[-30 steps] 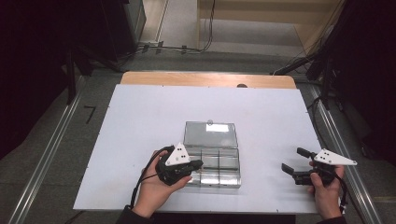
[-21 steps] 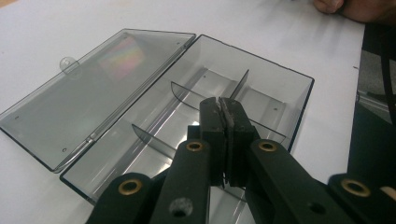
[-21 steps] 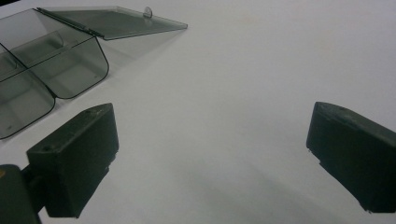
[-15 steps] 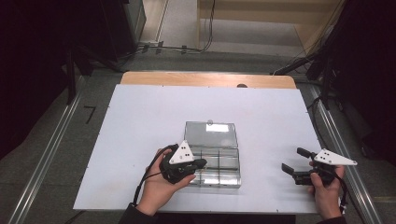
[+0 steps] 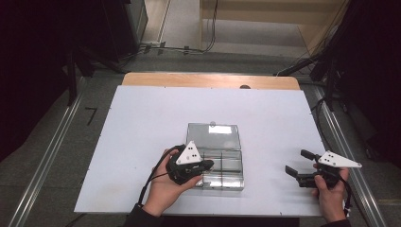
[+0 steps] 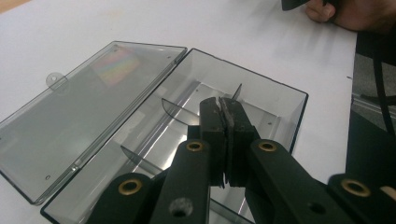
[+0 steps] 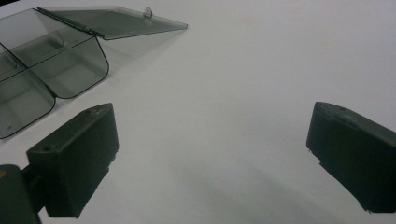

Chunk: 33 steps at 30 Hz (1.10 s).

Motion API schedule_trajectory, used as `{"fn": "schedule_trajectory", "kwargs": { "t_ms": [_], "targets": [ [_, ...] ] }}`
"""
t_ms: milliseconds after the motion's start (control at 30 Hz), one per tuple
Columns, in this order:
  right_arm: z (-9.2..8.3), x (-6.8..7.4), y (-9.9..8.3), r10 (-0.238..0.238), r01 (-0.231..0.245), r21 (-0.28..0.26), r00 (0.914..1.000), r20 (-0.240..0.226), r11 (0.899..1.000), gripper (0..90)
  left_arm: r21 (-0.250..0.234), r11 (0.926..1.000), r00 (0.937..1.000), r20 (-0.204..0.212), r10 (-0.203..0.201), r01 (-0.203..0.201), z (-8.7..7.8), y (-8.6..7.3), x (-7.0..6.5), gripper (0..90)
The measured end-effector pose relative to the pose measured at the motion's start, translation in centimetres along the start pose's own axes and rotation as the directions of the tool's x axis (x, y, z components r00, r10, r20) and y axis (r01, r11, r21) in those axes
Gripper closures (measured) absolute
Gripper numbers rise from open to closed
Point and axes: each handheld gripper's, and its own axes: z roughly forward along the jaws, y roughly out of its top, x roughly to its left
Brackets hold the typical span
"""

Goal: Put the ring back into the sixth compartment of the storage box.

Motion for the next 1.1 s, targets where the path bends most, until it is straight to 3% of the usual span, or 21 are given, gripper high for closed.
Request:
{"fn": "schedule_trajectory", "kwargs": {
  "t_ms": [1100],
  "targets": [
    [0.0, 0.0, 0.0, -0.003, 0.003, -0.001, 1.0, 0.0, 1.0, 0.9, 0.002, 0.9999, 0.9997, 0.02, 0.012, -0.012, 1.9, 0.7, -0.6, 89.2]
  ]
}}
